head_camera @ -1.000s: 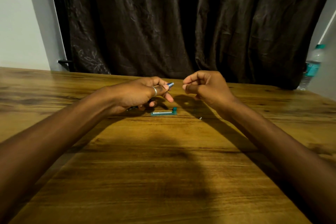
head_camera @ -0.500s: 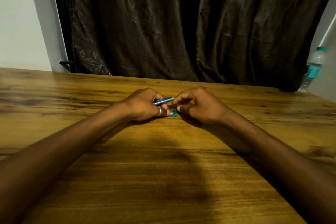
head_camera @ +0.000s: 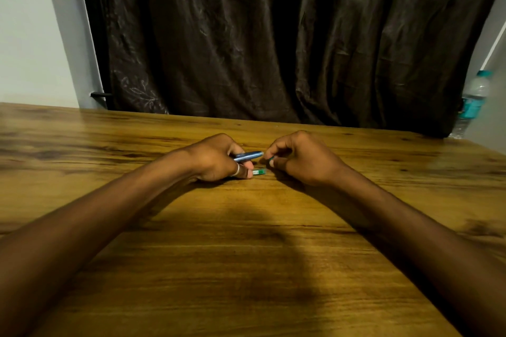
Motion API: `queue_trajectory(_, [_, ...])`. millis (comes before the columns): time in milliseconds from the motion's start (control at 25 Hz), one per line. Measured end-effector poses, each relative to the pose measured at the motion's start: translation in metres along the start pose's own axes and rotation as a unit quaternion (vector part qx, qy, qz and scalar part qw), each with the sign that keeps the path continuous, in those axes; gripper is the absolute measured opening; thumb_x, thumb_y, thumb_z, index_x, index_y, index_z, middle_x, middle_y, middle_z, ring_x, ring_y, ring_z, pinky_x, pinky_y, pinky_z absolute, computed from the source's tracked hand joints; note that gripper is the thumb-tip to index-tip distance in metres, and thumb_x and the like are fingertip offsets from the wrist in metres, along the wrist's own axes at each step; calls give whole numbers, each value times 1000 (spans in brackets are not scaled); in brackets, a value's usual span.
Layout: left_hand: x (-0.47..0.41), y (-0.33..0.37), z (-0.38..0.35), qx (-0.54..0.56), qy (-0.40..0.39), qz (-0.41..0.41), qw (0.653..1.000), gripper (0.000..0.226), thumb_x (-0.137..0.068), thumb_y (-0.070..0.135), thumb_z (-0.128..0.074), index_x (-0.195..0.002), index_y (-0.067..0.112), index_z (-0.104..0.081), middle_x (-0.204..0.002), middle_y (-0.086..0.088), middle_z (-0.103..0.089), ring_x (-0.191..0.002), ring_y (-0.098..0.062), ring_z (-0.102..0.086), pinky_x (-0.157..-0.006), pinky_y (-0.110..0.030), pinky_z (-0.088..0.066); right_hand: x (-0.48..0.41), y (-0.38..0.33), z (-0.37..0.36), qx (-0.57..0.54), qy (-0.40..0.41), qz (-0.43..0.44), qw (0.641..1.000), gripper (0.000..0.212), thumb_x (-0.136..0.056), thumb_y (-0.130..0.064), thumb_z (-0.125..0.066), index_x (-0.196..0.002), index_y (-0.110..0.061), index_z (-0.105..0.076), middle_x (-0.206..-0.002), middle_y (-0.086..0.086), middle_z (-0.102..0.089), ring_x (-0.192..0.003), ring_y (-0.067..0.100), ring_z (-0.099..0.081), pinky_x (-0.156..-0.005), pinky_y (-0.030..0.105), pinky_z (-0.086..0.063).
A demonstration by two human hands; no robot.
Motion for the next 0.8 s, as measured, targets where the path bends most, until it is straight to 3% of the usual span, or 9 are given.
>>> queue_trajectory(120, [-1, -1, 6, 111, 53, 2, 992, 9, -83, 24, -80, -92, 20, -79, -99, -6, -78, -99, -24, -70, -91, -39, -54, -3, 8, 13, -149, 76, -62, 984, 12, -85, -9, -71, -88, -20, -76, -79, 2, -77, -70, 11, -69, -68, 32, -57])
queue_trajectory(200, [2, 2, 8, 193, 68, 12, 979, 6, -85, 19, -78, -91, 20, -79, -93, -4, -76, -92, -20, -70, -80, -30, -53, -1, 10, 17, -276, 98, -108, 950, 13, -84, -6, -73, -93, -16, -76, -88, 8, -78, -77, 14, -70, -72, 30, -58])
queue_trajectory(320, [10, 10, 12, 242, 79, 23, 967, 11, -89, 17, -74, -99, 18, -77, -75, 4, -67, -56, 3, -61, -49, -11, -44, 1, 7, 14, -377, 85, -122, 914, 16, -84, -2, -73, -96, -13, -75, -90, 8, -77, -79, 15, -67, -64, 22, -52])
queue_trajectory(360, [13, 13, 12, 243, 82, 24, 966, 13, -90, 17, -73, -102, 17, -77, -73, 5, -65, -49, 3, -57, -42, -10, -39, 1, 6, 14, -390, 84, -119, 909, 16, -84, -2, -72, -95, -13, -75, -90, 9, -77, -82, 16, -67, -66, 23, -50])
queue_trajectory(520, [16, 16, 14, 227, 81, 24, 970, 16, -90, 20, -72, -106, 20, -76, -81, 7, -65, -68, -3, -52, -48, -16, -37, -1, 5, 17, -389, 88, -104, 911, 16, -84, 0, -72, -91, -14, -74, -88, 9, -78, -86, 17, -72, -70, 26, -52])
queue_trajectory(680, [14, 15, 17, 217, 87, 19, 972, 14, -90, 20, -73, -102, 21, -77, -79, 8, -64, -69, -4, -52, -52, -19, -37, 0, 0, 19, -362, 88, -86, 924, 19, -81, 0, -75, -87, -17, -76, -83, 5, -78, -79, 12, -73, -69, 23, -53])
queue_trajectory(800, [13, 15, 19, 217, 95, 14, 971, 13, -89, 21, -73, -101, 21, -77, -73, 10, -63, -65, -3, -50, -52, -19, -35, 1, -2, 18, -365, 90, -81, 923, 19, -82, 1, -74, -94, -14, -76, -90, 6, -78, -84, 12, -72, -77, 26, -57])
Point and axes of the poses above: each hand's wrist, its own x-axis away from the middle knuckle, its own z-axis out of the back of the hand, y = z × x, the point moved 7 cm from there along -x, towards the middle knuckle
